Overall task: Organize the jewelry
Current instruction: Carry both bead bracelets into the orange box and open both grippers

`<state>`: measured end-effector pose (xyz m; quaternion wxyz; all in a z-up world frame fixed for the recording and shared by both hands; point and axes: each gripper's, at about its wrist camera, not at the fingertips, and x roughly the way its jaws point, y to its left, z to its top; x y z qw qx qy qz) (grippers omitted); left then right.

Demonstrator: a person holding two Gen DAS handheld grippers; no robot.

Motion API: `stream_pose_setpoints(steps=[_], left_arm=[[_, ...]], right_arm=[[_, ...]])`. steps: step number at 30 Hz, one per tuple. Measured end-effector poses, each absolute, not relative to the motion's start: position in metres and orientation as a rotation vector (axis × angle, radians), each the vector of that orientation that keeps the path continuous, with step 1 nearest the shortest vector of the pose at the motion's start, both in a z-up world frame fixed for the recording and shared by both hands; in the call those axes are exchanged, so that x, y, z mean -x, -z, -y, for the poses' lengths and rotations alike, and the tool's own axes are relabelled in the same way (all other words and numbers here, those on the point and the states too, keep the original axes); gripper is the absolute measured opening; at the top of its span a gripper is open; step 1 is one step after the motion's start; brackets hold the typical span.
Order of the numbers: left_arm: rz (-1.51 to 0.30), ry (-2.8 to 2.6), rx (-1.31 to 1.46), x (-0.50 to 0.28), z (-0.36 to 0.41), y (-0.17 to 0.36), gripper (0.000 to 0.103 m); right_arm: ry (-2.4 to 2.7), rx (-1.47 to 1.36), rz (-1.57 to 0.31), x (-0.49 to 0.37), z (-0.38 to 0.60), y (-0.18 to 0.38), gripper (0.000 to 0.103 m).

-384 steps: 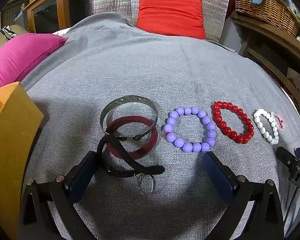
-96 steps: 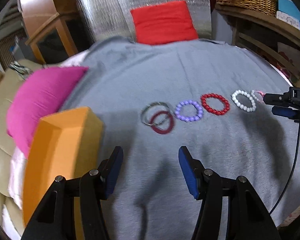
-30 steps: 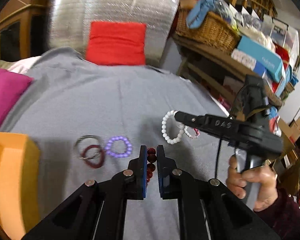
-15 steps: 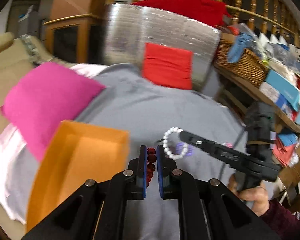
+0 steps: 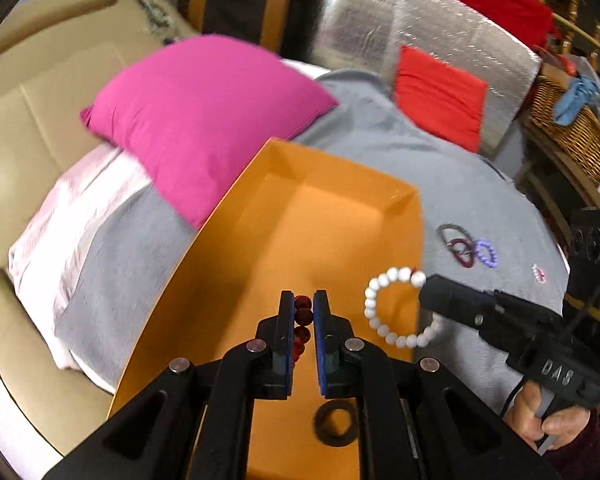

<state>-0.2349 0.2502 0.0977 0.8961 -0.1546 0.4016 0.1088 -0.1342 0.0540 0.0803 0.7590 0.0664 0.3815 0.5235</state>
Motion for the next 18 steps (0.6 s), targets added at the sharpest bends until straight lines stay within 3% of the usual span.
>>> stream_pose_setpoints(steps=[15,17,18], left_arm=[[-0.915,-0.3,0.304,0.205,-0.251,-0.069,0.011],[-0.915,-0.299,0.29,0.203,-0.246,-0.072,0.017],[-0.91,-0.296,0.283,0.203,-0.243,-0.074,0.026]], right_arm=[[-1.055,-0.157,-0.888,0.109,-0.067,-0.055,0.014],[-1.036,-0.17,-0.878,0.103,-0.059,-0.06,0.014],[-1.03,-0.181,-0.873,0.1,-0.054,-0.062,0.014]])
